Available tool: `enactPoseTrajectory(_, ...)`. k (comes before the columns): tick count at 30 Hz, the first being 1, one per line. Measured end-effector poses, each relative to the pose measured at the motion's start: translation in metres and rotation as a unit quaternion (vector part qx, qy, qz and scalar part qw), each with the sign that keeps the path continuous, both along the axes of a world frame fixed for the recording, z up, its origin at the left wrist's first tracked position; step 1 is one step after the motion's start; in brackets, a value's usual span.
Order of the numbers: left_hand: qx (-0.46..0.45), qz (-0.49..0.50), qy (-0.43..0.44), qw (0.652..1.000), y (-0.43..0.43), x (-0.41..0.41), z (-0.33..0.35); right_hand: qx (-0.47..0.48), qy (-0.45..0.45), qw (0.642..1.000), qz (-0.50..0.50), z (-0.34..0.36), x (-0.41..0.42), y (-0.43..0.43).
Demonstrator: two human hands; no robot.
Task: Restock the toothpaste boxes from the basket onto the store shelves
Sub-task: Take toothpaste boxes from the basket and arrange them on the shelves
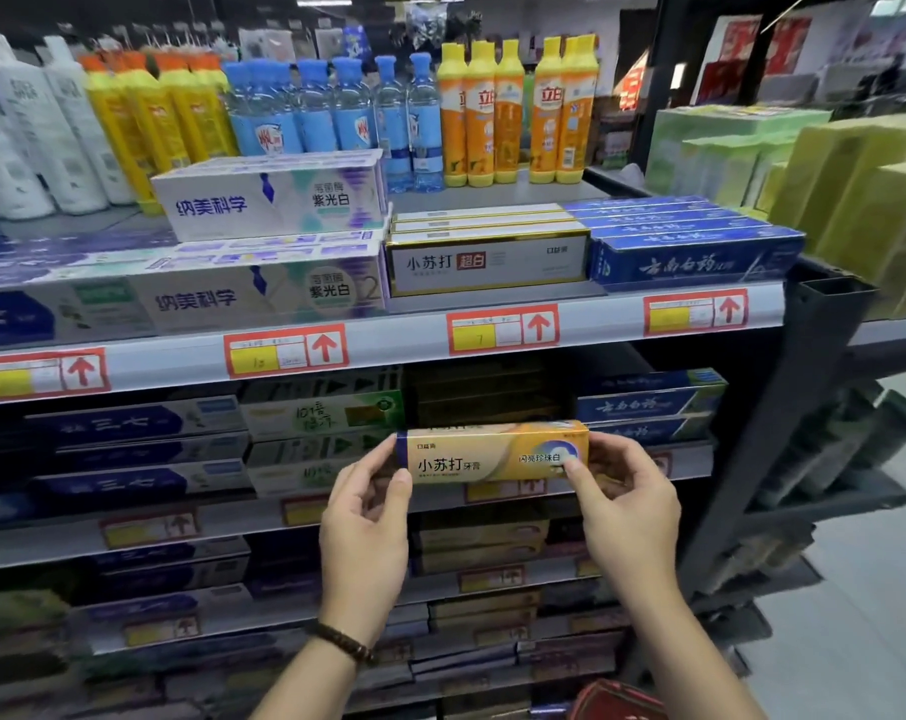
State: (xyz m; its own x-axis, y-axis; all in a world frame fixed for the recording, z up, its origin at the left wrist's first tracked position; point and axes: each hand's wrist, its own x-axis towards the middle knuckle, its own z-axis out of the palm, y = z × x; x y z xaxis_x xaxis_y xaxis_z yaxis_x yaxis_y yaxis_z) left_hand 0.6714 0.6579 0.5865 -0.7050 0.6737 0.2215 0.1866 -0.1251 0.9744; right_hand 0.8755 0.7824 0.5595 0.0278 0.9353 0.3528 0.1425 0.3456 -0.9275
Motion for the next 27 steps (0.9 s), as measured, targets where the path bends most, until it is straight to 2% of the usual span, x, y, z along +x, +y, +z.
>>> enactPoseTrajectory(6, -0.006, -0.019, -0.037, 0.999, 0.004, 0.011, -0.006, 0.000, -0.006, 1.000, -0.011, 0.002, -0.002, 0.009)
enactPoseTrajectory(27, -0.037, -0.031, 0.015, 0.999, 0.005, 0.021, -0.015, -0.022, -0.061, 0.997, -0.030, -0.012, -0.012, 0.027)
